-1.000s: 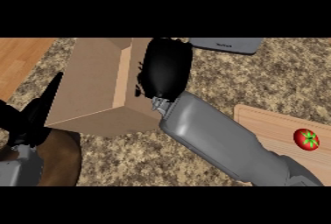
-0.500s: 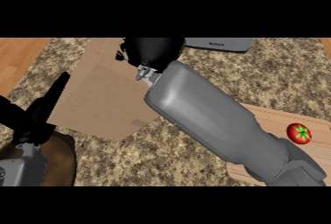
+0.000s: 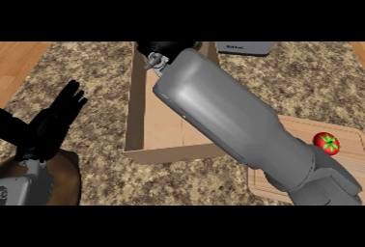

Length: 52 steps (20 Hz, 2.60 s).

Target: Pick the squash from the cutting board and place it in the cardboard box

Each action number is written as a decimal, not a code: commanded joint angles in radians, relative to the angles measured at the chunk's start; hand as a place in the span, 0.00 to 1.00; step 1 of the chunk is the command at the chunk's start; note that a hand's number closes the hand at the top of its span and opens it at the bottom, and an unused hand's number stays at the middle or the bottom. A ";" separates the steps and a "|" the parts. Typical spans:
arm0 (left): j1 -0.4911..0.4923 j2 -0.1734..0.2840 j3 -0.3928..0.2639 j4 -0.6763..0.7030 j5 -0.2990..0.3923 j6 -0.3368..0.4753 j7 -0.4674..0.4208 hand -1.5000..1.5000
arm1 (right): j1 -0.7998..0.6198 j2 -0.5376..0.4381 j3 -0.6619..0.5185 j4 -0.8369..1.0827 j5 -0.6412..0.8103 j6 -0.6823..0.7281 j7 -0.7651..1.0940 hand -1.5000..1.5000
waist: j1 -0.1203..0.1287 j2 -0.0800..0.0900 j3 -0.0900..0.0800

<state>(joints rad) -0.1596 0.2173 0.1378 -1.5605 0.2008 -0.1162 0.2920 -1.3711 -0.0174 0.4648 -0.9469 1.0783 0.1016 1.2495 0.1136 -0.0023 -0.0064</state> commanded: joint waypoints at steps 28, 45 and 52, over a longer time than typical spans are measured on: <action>0.060 -0.005 0.032 -0.027 0.011 0.014 -0.004 0.50 | 0.327 0.017 0.050 -0.151 -0.022 -0.605 0.214 0.00 | -0.069 -0.014 0.007; 0.103 0.022 0.074 -0.053 0.030 0.012 0.012 0.50 | 0.741 0.017 0.029 -0.669 0.251 -0.756 0.236 0.00 | -0.137 -0.023 0.007; 0.137 0.025 0.090 -0.075 0.039 0.005 -0.002 0.50 | 1.015 0.017 0.167 -0.899 0.399 -0.730 0.238 0.00 | -0.130 -0.016 0.006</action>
<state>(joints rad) -0.0304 0.2356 0.2213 -1.6126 0.2255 -0.1064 0.2700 -0.4561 -0.0074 0.5598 -1.7366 1.4041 -0.5921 1.2494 -0.0237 -0.0224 -0.0002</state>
